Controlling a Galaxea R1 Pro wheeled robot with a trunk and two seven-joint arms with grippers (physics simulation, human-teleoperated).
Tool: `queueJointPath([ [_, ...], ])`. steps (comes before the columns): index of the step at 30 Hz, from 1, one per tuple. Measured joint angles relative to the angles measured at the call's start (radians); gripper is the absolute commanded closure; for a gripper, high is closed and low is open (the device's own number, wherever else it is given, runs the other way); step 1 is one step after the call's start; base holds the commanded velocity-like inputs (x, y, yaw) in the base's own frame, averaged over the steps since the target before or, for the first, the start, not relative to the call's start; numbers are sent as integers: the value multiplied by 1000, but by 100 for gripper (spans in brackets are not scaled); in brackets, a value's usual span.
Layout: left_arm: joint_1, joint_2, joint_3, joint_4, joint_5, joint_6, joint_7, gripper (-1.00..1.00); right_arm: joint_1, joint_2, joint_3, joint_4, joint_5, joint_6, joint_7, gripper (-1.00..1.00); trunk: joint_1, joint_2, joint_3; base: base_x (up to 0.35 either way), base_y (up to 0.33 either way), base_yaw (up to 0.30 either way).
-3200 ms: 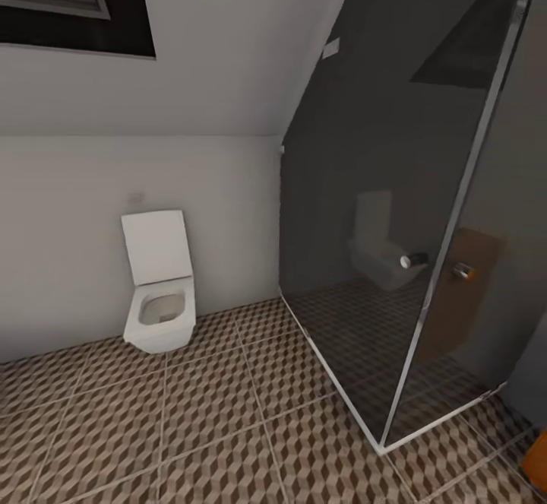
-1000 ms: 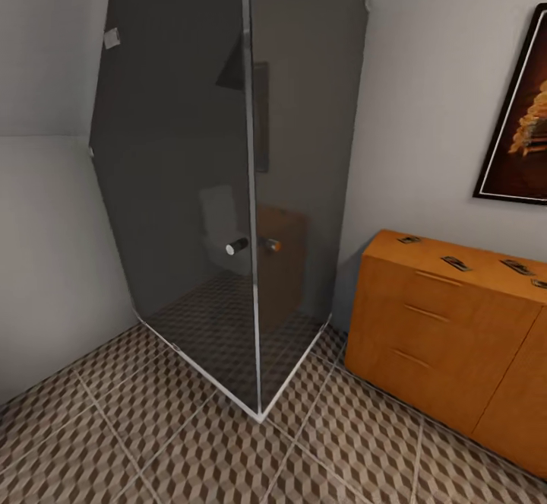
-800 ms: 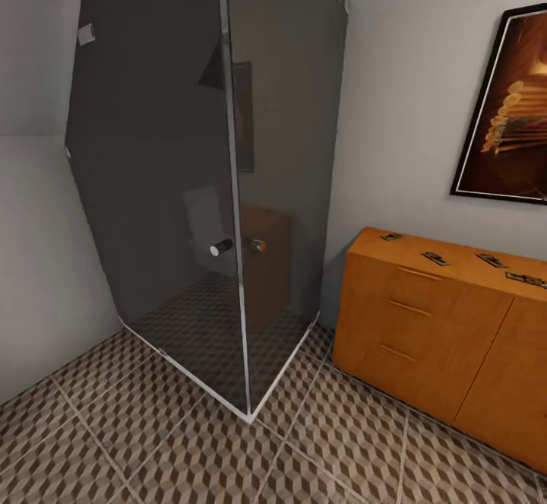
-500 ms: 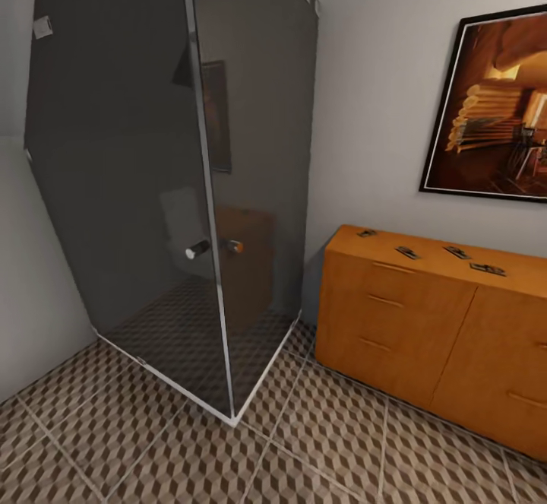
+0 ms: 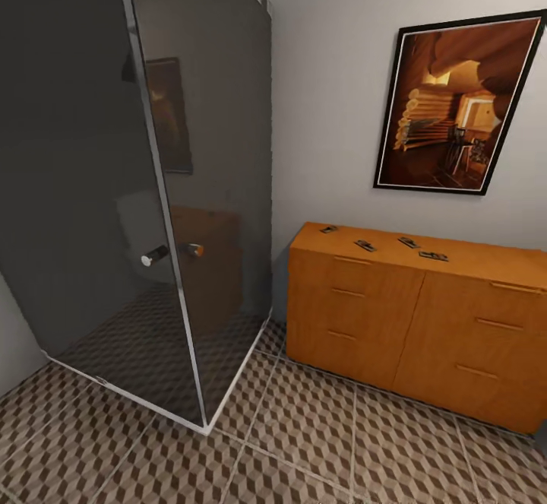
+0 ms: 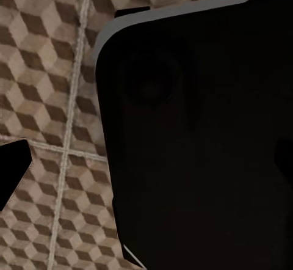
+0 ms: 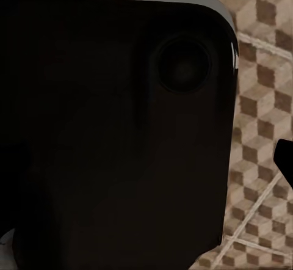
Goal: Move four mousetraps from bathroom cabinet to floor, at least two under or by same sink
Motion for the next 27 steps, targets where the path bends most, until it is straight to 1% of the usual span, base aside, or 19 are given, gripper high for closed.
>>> queueJointPath([
  [13,-1,-1,-10,-19,0,0,1,-100,0,1,1,-1,0,0,-1,-100,0,0,0,13,0,-298],
  [20,-1,-1,-30,-23,0,0,2,-100,0,1,1,-2,0,0,0,-100,0,0,0,186,0,-239],
  [27,-1,-1,-37,-24,0,0,3,-100,0,1,1,-2,0,0,0,-100,0,0,0,252,0,-107],
])
